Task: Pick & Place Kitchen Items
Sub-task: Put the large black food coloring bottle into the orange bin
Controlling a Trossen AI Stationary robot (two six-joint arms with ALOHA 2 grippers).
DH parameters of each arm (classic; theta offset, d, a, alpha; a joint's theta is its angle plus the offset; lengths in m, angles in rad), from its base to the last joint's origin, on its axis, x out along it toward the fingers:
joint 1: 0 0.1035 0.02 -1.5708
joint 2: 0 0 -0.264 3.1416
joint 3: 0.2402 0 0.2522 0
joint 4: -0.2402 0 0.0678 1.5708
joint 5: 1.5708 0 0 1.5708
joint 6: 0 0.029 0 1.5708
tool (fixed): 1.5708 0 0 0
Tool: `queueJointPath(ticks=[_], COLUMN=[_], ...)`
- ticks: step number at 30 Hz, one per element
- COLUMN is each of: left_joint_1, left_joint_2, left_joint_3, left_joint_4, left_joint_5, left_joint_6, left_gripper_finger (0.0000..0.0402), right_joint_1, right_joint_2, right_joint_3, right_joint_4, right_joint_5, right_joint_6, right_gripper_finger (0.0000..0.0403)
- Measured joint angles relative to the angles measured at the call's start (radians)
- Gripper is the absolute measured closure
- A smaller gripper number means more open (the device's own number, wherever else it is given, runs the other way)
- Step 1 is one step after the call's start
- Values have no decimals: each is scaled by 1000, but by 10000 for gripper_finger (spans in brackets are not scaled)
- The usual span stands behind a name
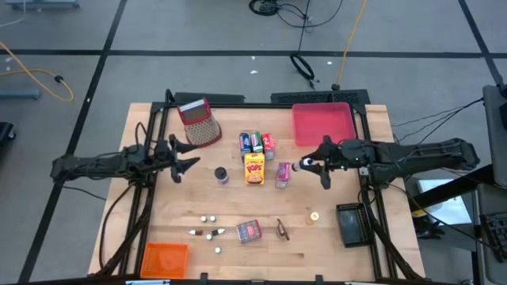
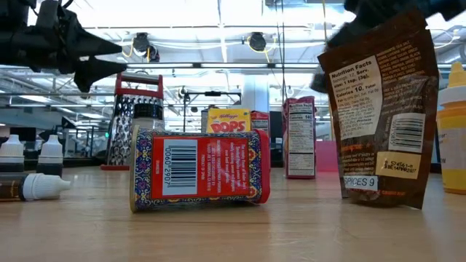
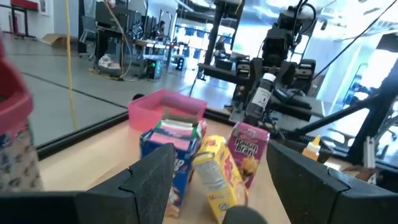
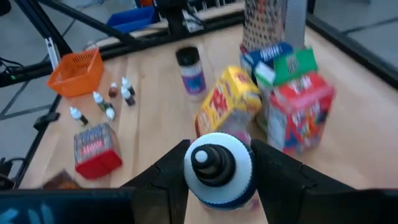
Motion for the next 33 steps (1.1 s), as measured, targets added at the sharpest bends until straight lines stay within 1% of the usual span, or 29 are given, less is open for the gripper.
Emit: queueJointPath(ticks=[6,9,12,17,22,26,33], left_joint_1=[-1,0,0,0,-1,-1,-1], left_joint_2=[166,253,341,491,642,791,1036], left_joint_3=[0,2,39,135,252,363,564], left_joint_4=[206,275,292,292,294,293,291], left_joint_5=[61,61,61,61,64,119,194], left_joint_6=[-8,-28,-31,-11,16,64,137], left_gripper_finger=[144,144,144,144,144,144,144], right_joint_1=[0,0,0,0,0,0,0], right_joint_2=[128,179,223,272,298,307,313], right_joint_3=[88,132,173,216,228,229,229], right_joint_4=[32,49,51,59,98,158,196], right_joint_5=[-1,-1,-1,-3,-35,-75,-80], right_joint_6=[-52,-62,-87,-107,-105,-104,-105], right_gripper_finger=[263,263,263,263,263,263,263])
